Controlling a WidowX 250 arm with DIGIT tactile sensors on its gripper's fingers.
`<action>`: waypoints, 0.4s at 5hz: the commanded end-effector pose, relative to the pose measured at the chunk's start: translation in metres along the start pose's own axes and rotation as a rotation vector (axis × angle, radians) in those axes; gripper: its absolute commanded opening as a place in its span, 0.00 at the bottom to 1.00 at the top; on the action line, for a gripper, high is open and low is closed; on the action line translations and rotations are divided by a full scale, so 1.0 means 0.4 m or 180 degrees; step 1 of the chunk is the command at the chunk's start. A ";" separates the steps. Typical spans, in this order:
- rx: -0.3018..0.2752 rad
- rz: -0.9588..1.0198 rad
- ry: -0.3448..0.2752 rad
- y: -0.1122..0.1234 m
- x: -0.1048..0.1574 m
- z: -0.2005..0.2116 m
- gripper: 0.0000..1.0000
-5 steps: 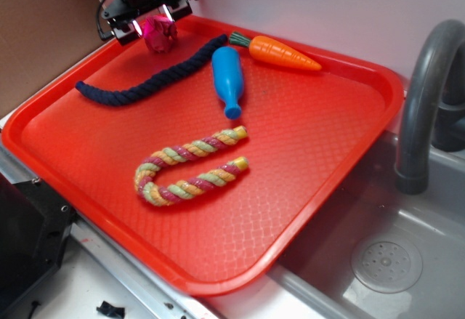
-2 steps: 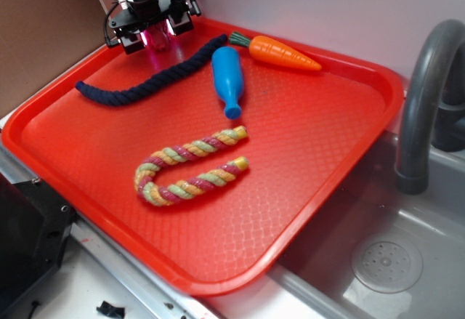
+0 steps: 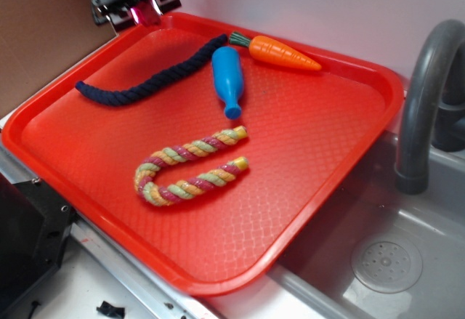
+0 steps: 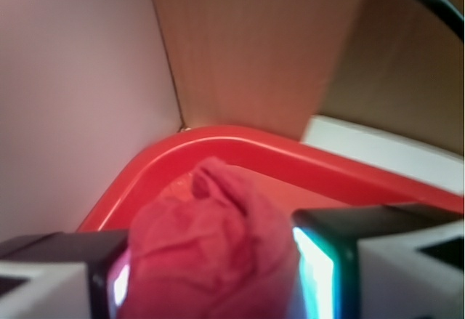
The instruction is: Grab the red paper.
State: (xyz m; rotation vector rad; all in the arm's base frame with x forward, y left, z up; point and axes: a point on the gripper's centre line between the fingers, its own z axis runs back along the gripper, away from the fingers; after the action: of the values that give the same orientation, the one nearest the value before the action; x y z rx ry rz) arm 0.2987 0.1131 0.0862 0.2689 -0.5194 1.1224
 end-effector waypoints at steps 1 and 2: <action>-0.0744 -0.1251 0.1252 0.036 0.011 0.310 0.00; -0.1099 -0.1927 0.1713 0.074 -0.034 0.401 0.00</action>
State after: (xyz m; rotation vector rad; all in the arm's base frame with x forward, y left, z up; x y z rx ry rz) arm 0.2163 0.0134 0.1927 -0.1738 -0.0510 0.4728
